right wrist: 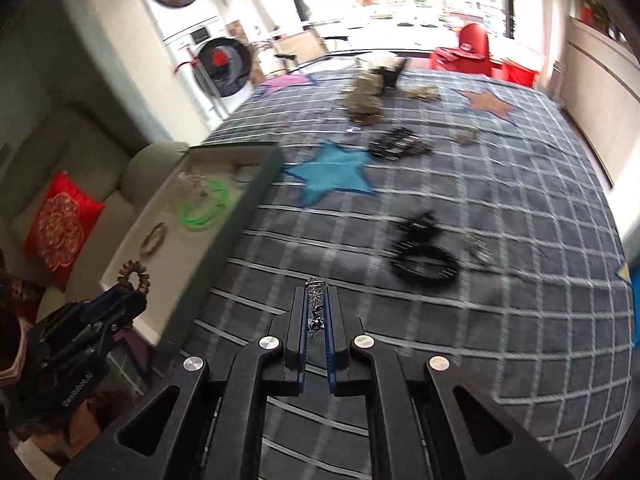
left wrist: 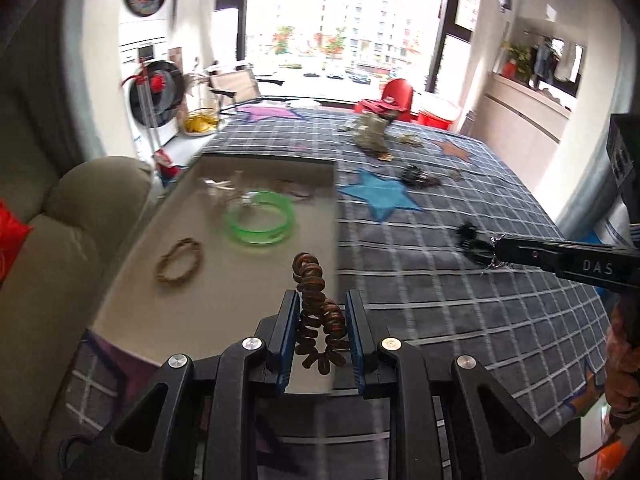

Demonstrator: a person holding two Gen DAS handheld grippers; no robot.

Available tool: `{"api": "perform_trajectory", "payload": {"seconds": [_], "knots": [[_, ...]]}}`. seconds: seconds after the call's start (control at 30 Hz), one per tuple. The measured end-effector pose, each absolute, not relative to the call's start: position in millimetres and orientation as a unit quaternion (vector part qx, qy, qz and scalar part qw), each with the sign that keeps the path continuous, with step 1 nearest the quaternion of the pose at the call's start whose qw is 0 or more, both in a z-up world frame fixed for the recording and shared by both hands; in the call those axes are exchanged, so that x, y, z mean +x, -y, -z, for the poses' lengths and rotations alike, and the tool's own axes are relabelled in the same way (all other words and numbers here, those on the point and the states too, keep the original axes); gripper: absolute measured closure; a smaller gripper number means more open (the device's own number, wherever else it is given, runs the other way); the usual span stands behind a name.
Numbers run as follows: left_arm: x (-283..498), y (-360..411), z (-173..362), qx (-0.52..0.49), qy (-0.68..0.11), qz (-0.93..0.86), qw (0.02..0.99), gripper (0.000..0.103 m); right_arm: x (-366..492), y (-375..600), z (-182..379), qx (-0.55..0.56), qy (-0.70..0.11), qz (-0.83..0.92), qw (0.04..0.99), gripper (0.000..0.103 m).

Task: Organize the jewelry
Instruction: 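Carry the brown coiled hair tie and silver pendant over the beige box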

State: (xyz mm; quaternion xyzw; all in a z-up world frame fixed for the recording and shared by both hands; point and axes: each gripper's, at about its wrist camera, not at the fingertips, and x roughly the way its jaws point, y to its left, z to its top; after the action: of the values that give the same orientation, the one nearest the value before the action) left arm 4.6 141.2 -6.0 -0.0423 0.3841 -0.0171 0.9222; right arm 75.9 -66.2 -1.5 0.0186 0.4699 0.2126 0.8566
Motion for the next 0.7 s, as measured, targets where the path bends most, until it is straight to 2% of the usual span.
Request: {"api": "perform_trajectory", "payload": {"seconds": [0.4, 0.7], "knots": [[12, -232, 22, -0.065, -0.386, -0.067, 0.918, 0.077, 89, -52, 9, -0.018, -0.483, -0.301, 0.822, 0.095], [32, -262, 50, -0.077, -0.414, -0.087, 0.903, 0.077, 107, -111, 40, -0.021, -0.519, -0.328, 0.789, 0.095]]}}
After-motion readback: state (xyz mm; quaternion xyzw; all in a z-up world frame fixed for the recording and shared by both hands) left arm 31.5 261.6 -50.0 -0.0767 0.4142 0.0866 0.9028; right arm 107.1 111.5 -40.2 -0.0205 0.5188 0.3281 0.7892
